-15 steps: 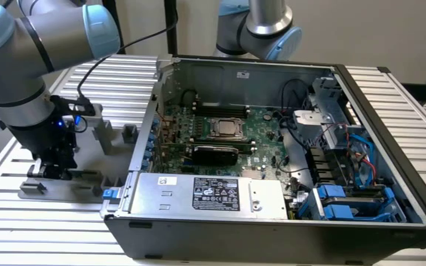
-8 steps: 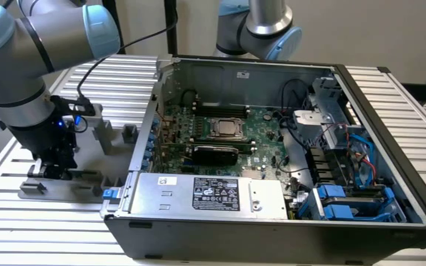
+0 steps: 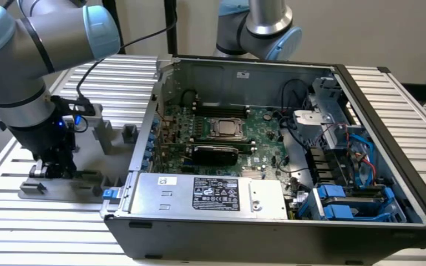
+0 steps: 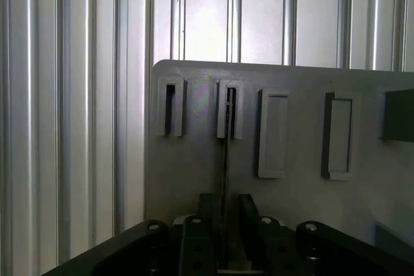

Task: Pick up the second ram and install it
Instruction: 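Pick up the second ram and move it above second insertion slot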

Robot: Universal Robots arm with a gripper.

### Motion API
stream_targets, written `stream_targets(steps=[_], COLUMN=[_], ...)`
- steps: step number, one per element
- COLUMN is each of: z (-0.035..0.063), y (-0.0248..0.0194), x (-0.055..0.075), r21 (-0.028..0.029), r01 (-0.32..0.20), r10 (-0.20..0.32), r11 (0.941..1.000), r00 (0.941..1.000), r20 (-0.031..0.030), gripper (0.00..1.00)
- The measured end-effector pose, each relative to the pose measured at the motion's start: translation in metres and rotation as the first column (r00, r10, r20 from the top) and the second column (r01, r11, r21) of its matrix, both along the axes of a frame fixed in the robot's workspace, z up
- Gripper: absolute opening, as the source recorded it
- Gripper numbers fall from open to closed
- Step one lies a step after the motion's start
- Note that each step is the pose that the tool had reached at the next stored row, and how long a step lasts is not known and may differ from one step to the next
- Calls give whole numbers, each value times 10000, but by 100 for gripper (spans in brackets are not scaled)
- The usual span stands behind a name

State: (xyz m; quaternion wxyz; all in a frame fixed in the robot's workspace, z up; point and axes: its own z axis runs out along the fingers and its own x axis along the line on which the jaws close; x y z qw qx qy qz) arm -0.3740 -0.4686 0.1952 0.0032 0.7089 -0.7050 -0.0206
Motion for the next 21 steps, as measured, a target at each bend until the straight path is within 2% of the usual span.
stream_targets(steps=[1,6,7,10,12,21], z=[0,-1,-1,0,-1,0], y=[0,0,0,0,0,0], x=[0,0,0,0,0,0], r21=[0,0,1,0,0,1], r01=[-1,-2,-2,-1,-1,-2], r10=[1,2,2,1,1,2], r11=[10000,10000,10000,10000,10000,10000], r00=[10000,10000,10000,10000,10000,10000], r20=[0,1,1,0,1,2], gripper=[27,25,18,18,13,13])
